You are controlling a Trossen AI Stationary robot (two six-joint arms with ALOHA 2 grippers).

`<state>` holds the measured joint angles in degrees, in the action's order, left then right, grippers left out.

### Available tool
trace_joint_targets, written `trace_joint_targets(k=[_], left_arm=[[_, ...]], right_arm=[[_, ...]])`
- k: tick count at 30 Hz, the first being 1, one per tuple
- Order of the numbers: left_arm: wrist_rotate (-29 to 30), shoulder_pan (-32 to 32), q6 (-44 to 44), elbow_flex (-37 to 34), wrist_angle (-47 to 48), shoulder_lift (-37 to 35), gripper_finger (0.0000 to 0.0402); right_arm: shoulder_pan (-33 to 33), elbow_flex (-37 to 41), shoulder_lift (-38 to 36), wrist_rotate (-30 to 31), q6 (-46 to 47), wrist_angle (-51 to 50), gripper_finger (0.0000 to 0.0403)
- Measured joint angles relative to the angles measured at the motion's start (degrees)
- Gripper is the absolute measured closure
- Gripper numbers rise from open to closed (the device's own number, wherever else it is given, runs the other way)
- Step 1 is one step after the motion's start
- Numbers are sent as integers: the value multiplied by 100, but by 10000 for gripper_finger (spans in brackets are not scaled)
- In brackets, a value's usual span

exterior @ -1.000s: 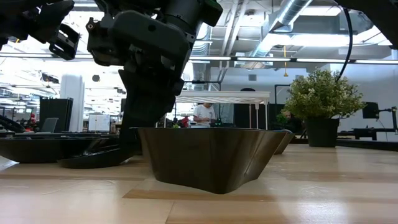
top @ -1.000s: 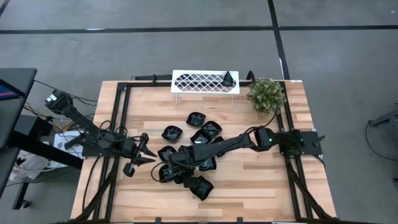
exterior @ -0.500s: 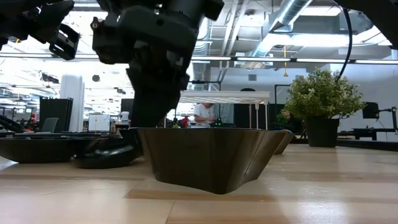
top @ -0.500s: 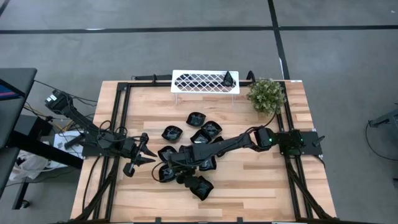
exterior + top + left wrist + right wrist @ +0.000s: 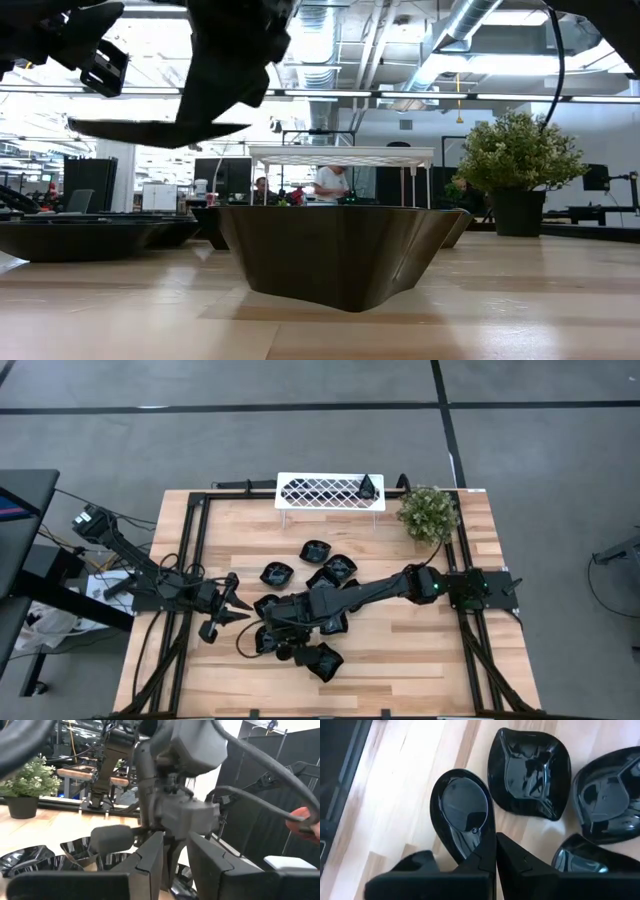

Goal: Pick & Place Mini shaped plates
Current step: Stack the drop-shaped plate on top of the drop-shaped plates on the shelf

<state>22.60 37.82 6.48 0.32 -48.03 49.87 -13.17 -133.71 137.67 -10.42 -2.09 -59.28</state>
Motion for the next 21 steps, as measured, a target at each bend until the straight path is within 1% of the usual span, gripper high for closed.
trace_joint_targets(k=[2, 6, 11, 15, 21], left_arm=[[3, 0, 3, 0, 0, 0, 312], [6, 0, 44, 0, -2, 2, 312], [39, -38, 28, 0, -6, 142, 312], [58, -208, 96, 74, -3, 395, 312], [50, -494, 597, 441, -35, 1042, 312]], right_arm=[[-11, -123, 0, 1, -92, -229, 402], [-37, -98, -115, -8, -436, -711, 402], [-5, -113, -307, 4, -596, -1135, 403], [24, -120, -545, 131, -768, -1222, 403], [81, -124, -860, 438, -905, -1393, 403]])
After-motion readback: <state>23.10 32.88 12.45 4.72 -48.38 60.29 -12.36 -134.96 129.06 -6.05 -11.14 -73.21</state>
